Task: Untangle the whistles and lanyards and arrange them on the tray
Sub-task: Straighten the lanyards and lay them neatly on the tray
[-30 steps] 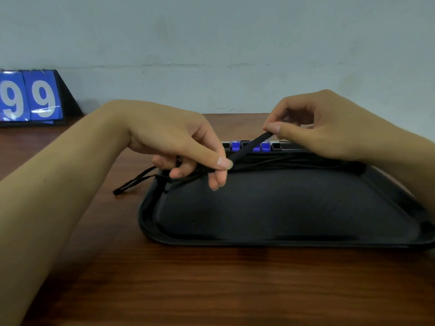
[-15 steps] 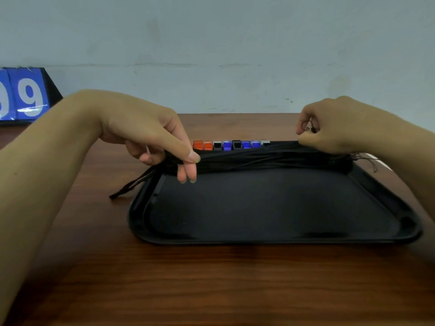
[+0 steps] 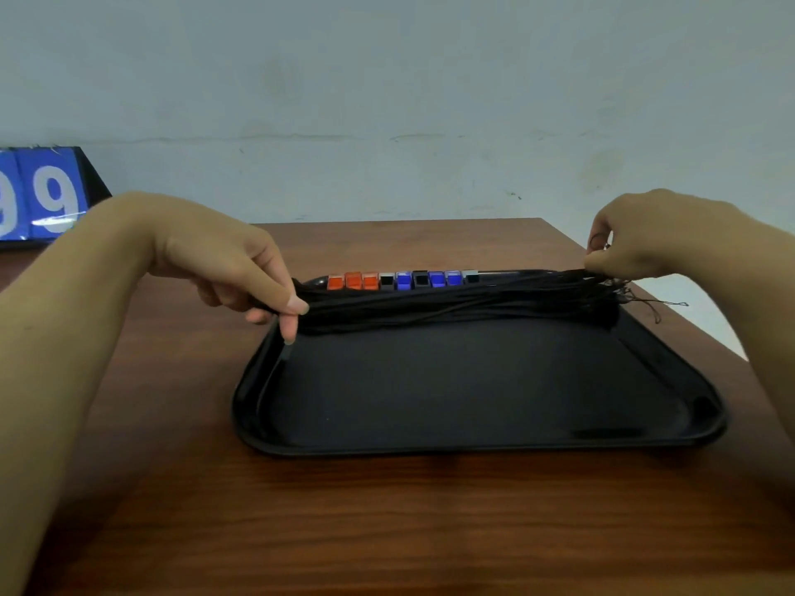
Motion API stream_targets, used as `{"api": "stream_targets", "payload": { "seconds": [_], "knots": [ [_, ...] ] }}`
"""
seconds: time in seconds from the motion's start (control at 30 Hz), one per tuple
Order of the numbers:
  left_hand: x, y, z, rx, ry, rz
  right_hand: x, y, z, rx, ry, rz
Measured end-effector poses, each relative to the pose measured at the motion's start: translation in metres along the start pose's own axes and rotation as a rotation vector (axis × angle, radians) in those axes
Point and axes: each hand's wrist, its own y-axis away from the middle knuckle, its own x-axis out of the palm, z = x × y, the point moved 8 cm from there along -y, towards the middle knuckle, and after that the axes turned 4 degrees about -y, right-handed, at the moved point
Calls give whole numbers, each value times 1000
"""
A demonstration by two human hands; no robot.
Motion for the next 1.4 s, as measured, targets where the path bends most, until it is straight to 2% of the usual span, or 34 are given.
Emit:
{"api": "stream_targets", "payload": {
  "seconds": [0.27, 0.47, 0.67, 0.9, 1.4],
  "knots": [
    [-5, 1, 17, -132, -58, -28, 4, -5, -7, 7, 22, 57],
    [-19, 2, 36, -260, -39, -127, 12, -6, -7, 11, 1, 122],
    [-15, -1, 35, -247, -16, -86, 12, 0, -1, -11, 30, 133],
    [-21, -7, 38, -324, -56, -172, 13, 0, 4, -44, 67, 144],
    [-25, -6, 21, -221, -153, -260, 12, 1, 6, -63, 76, 135]
  ]
}}
